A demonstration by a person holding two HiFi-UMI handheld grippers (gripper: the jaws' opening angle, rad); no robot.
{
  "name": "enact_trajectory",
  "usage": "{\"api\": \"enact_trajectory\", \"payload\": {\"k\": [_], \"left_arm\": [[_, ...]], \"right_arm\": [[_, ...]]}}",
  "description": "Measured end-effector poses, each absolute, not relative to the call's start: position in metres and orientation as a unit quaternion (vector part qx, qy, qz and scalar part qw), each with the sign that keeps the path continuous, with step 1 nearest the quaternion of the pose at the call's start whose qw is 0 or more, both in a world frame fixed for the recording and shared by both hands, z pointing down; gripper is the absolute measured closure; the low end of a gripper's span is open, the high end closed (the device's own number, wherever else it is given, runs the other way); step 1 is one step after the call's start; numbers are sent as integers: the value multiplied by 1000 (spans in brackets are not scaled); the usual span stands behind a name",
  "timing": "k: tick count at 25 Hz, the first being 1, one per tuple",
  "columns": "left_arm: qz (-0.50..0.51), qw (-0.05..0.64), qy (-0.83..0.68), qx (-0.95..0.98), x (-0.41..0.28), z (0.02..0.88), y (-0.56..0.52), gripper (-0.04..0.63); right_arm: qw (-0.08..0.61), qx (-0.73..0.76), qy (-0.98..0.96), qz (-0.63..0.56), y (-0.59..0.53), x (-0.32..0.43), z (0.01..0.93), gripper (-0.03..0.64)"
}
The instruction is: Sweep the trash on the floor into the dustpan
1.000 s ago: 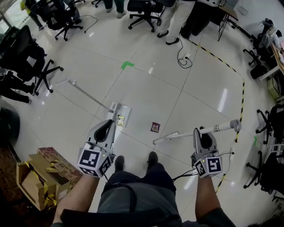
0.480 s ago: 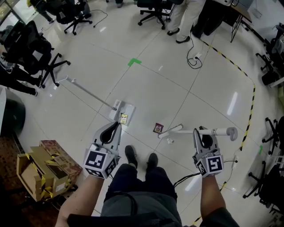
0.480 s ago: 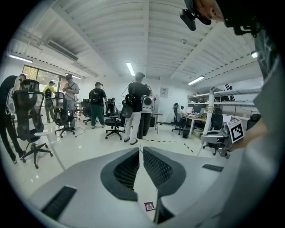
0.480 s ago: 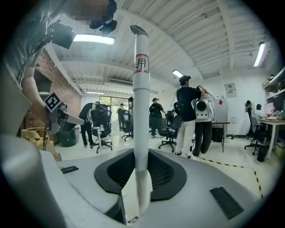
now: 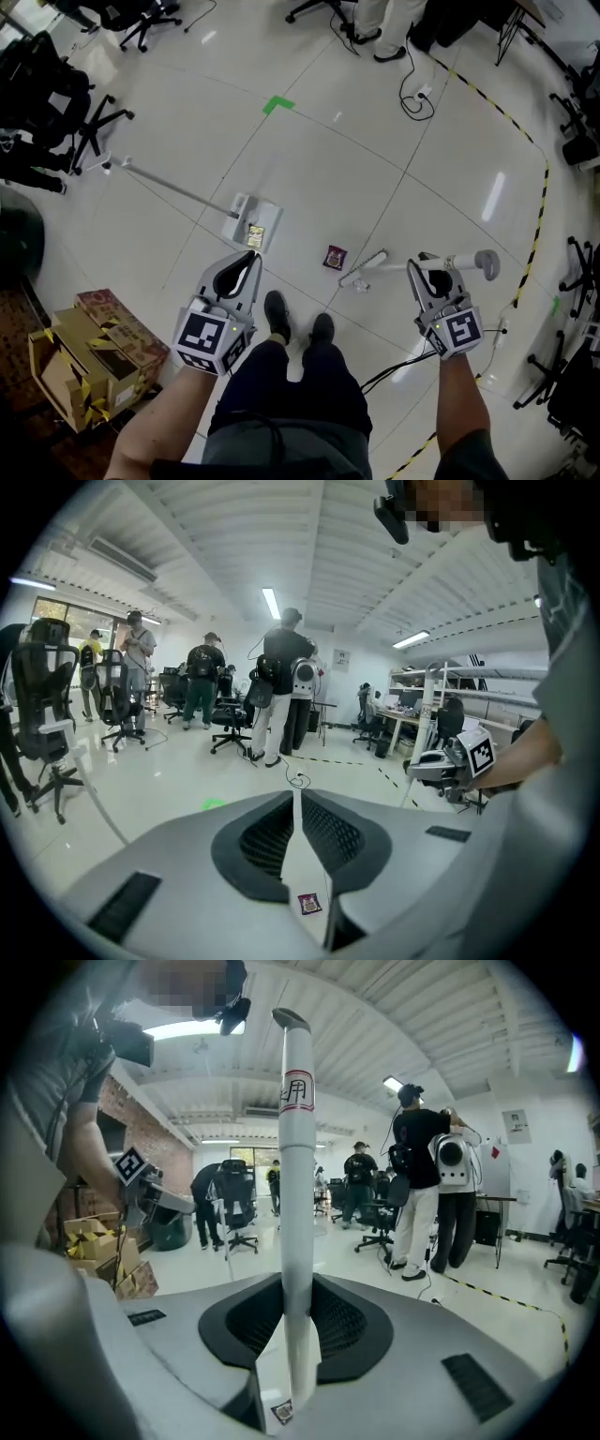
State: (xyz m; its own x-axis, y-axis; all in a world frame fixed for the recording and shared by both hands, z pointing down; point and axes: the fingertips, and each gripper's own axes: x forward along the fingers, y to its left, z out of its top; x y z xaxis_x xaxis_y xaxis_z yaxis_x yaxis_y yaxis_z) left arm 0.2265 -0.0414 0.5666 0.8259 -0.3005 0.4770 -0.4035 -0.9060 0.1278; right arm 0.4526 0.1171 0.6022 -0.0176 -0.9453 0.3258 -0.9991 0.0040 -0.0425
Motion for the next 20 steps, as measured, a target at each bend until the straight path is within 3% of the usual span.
{"api": "enact_trajectory", "payload": {"k": [6, 20], "left_arm": [[225, 129, -195, 946, 229, 581, -68, 568], [238, 160, -252, 924, 141, 626, -143, 569]], "right_arm": [[138, 639, -743, 146, 73, 415, 654, 512], [129, 558, -808, 143, -89, 312, 705, 512]]}}
